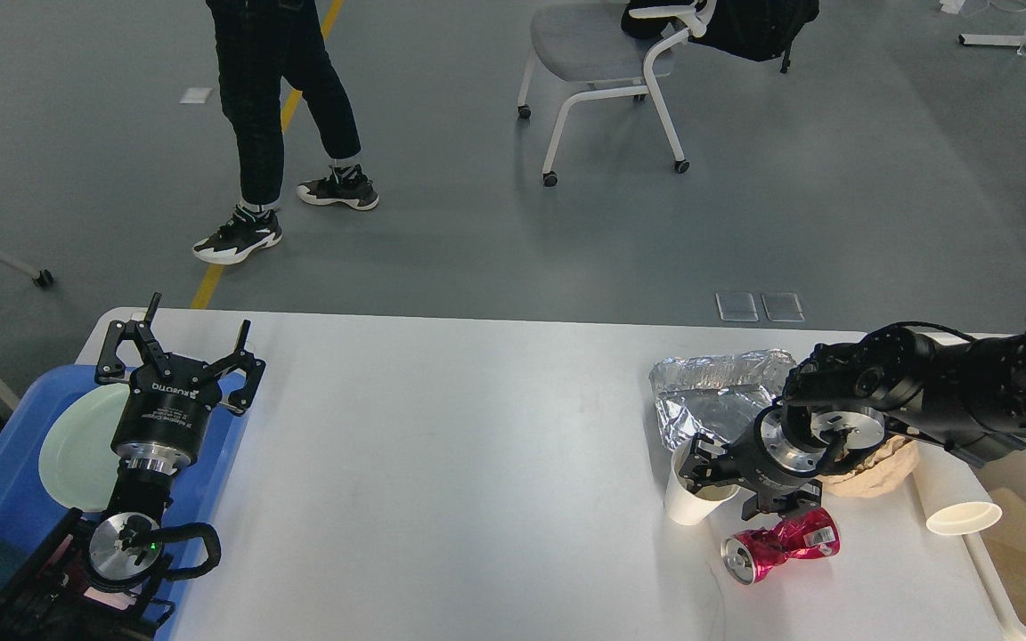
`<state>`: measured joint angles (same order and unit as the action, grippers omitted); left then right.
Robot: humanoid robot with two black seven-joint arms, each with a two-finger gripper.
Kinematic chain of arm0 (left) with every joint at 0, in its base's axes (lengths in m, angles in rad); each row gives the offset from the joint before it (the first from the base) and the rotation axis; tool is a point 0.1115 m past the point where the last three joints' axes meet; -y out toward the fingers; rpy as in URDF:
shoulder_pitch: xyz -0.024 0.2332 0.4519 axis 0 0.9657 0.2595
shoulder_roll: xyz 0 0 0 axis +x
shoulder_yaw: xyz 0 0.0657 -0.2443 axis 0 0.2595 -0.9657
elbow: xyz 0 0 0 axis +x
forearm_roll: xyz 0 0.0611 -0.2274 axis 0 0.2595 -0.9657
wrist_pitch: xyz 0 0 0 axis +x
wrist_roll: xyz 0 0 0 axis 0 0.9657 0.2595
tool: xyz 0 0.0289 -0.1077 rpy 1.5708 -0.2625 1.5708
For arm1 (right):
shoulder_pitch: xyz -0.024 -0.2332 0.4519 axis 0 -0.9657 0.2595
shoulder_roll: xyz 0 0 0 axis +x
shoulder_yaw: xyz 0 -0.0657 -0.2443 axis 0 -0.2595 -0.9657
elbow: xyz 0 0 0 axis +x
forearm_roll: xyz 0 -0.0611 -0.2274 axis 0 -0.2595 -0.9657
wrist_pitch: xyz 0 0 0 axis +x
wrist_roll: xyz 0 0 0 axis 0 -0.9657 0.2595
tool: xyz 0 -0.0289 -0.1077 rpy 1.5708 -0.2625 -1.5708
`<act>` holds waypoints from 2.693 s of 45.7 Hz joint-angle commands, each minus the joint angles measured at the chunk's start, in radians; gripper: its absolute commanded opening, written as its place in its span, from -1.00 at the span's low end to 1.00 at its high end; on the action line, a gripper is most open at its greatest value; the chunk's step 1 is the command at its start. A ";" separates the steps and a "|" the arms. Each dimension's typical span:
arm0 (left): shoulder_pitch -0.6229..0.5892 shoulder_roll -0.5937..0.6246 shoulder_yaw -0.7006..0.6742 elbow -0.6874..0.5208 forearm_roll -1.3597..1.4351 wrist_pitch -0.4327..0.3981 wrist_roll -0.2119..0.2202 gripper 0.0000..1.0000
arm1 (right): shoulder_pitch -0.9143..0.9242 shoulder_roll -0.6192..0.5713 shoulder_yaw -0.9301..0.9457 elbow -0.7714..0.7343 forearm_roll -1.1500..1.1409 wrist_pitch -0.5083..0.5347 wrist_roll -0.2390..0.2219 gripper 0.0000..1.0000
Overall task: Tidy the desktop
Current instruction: 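Lower the right gripper and grasp the white paper cup, then lift the paper cup and drop it into the white bin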
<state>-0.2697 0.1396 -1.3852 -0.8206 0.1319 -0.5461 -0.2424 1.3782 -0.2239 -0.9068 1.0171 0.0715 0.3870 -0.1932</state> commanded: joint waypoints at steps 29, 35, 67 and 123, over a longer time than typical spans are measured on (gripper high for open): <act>0.000 0.000 0.000 0.000 0.000 0.000 0.000 0.93 | 0.065 -0.012 0.005 0.053 0.051 0.059 0.002 -1.00; 0.000 0.000 0.000 0.000 0.000 0.000 0.000 0.93 | 0.206 -0.052 -0.018 0.110 0.065 0.176 0.000 -1.00; 0.001 0.000 0.000 0.000 0.000 0.000 0.000 0.93 | 1.003 -0.061 -0.426 0.488 0.068 0.412 0.002 -1.00; 0.001 0.000 0.000 0.000 0.000 0.000 0.000 0.93 | -0.691 -0.305 0.003 -0.822 0.108 -0.221 -0.021 -1.00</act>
<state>-0.2695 0.1396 -1.3852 -0.8207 0.1318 -0.5461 -0.2424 0.8454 -0.5872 -1.0008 0.3787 0.1658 0.1729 -0.2035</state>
